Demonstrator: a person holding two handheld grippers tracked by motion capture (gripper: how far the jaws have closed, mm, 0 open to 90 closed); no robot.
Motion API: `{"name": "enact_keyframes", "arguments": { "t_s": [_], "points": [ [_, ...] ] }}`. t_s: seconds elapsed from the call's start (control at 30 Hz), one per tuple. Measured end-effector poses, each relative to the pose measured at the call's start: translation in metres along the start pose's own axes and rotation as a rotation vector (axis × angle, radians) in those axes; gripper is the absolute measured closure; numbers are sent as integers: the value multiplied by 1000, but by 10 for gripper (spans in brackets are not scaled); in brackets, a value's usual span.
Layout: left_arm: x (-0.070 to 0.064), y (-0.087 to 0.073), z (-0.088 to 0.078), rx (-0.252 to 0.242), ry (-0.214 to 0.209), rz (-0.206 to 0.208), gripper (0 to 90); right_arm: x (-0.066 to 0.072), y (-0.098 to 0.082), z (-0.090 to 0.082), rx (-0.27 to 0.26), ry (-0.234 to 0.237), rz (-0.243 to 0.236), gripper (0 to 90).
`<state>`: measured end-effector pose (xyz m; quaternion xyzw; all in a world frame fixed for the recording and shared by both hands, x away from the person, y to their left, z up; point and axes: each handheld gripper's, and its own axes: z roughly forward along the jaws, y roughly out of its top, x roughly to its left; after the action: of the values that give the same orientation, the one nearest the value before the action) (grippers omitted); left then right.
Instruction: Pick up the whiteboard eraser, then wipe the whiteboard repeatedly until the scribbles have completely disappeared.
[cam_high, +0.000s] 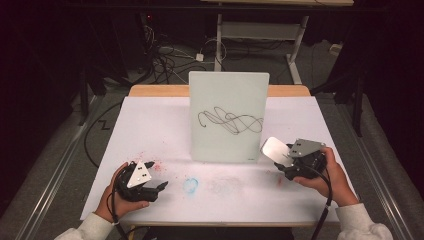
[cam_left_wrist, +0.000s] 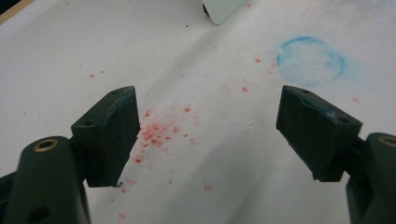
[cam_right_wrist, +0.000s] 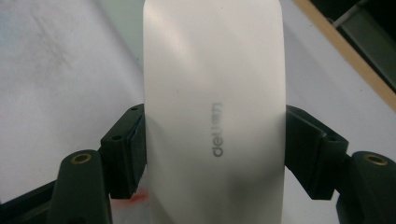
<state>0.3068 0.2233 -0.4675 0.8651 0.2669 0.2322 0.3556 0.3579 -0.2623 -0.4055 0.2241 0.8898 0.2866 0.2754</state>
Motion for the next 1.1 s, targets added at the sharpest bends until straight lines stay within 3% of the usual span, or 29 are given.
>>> {"name": "enact_keyframes", "arguments": {
  "t_s": [0.07, 0.37, 0.53, 0.73, 1.07, 1.1],
  "points": [
    [1, 0, 0, -1, 6, 1, 207, 4, 2, -2, -35, -40, 27, 309],
    [3, -3, -2, -8, 8, -3, 207, 15, 4, -7, -140, -58, 80, 309],
    [2, -3, -4, -10, 17, -7, 207, 26, 6, -4, -161, -97, 50, 310],
    [2, -6, -7, -12, 30, -7, 207, 36, 14, -1, -212, -145, 64, 310],
    [0, -11, -14, -14, 56, -34, 207, 48, 29, 6, -244, -180, 47, 310],
    [0, -11, -14, -14, 60, -36, 207, 49, 31, 7, -245, -210, 42, 310]
  ]
}}
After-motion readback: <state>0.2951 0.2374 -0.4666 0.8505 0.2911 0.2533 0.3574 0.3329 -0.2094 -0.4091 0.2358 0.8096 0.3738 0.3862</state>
